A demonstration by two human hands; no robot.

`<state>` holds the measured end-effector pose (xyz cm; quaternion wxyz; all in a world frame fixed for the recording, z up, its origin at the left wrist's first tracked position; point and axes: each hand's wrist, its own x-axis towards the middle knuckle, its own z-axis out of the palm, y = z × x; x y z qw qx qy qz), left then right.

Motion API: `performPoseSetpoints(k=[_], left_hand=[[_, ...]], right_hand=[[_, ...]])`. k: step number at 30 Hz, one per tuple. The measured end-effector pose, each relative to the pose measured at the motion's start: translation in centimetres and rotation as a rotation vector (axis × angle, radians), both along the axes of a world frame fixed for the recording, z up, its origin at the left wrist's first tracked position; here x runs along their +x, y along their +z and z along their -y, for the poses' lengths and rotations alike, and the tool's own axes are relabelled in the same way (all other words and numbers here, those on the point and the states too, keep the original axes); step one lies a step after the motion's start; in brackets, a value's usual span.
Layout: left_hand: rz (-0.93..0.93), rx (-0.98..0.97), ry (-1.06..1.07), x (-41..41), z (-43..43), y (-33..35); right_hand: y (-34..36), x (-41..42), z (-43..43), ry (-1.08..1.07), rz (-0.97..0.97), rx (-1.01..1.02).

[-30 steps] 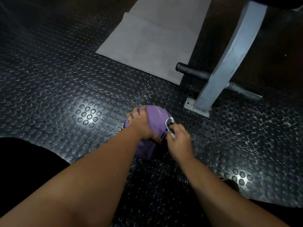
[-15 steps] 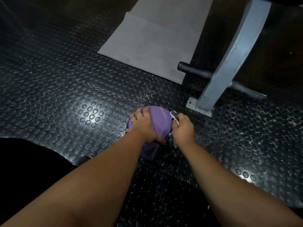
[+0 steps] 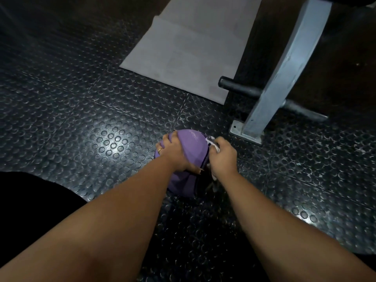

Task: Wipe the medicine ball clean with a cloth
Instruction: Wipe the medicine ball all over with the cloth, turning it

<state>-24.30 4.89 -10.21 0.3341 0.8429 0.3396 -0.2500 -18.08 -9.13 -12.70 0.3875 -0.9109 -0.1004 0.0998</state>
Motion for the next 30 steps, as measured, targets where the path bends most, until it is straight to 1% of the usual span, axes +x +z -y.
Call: performPoseSetpoints(k=[3, 9, 12, 15, 17, 18, 20, 22, 24, 26, 28, 30], left_hand=[[0.014, -0.007, 0.009, -0.2, -0.3, 0.1], [0.009, -0.023, -0.023, -0.1, -1.8, 0.0], [-0.017, -0.032, -0.062, -0.2, -2.3, 0.1], [0.009, -0.026, -0.039, -0.4, -2.1, 0.2], [0.037, -0.031, -0.001, -0.7, -1.9, 0.2], [0.047, -0.031, 0.004, -0.9, -1.9, 0.1], [0.051, -0.032, -0.010, -1.2, -2.1, -0.1], [0.055, -0.031, -0.020, -1.4, -2.3, -0.2], [0.064, -0.034, -0.009, -1.4, -2.4, -0.5], [0.073, -0.035, -0.009, -1.4, -2.5, -0.7], [0.072, -0.033, -0.023, -1.4, -2.7, -0.9], [0.076, -0.033, -0.034, -1.4, -2.7, -0.9]], right_hand=[[-0.1, 1.6, -0.4, 0.056, -0.026, -0.048], [0.3, -4.4, 1.1, 0.166, 0.075, 0.122], [0.2, -5.0, 1.3, 0.228, 0.105, 0.144], [0.5, -3.4, 0.2, 0.142, 0.084, 0.154], [0.4, -1.4, -0.9, 0.030, 0.031, 0.129], [0.3, -0.1, -1.5, 0.006, 0.000, 0.097], [0.3, 2.2, -2.5, 0.044, -0.067, 0.013], [0.3, 3.7, -3.1, 0.120, -0.093, -0.045], [0.3, 3.7, -3.2, 0.179, -0.064, -0.081], [0.4, 2.2, -2.8, 0.216, 0.016, -0.080], [0.5, -0.4, -1.7, 0.241, 0.092, -0.008], [0.8, -3.4, -0.4, 0.293, 0.122, 0.067]])
